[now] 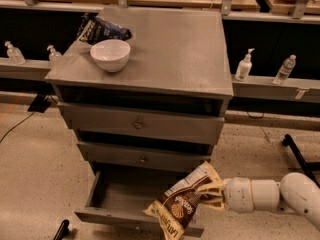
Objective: Pick brown chip bag from bottom drawer and place on counter
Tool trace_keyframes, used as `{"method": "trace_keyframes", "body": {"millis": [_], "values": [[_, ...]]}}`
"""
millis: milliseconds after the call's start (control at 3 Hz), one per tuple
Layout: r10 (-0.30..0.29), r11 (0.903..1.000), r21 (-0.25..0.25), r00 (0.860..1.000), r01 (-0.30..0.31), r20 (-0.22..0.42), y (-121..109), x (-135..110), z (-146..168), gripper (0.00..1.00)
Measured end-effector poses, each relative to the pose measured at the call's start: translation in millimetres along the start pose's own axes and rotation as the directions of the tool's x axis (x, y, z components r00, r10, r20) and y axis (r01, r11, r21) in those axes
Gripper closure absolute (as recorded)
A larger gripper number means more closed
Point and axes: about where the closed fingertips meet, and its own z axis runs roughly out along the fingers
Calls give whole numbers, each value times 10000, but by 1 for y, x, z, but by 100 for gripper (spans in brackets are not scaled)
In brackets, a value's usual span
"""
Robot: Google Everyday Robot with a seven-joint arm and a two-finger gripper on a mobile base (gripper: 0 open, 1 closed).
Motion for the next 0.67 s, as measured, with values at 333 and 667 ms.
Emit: {"method": "trace_keyframes", "body": {"millis": [333, 667], "values": [[-963, 9950, -386, 9850, 917, -1435, -55, -44, -29, 100], [-1377, 9900, -651, 9558, 1250, -2597, -104, -73, -53, 100]]}}
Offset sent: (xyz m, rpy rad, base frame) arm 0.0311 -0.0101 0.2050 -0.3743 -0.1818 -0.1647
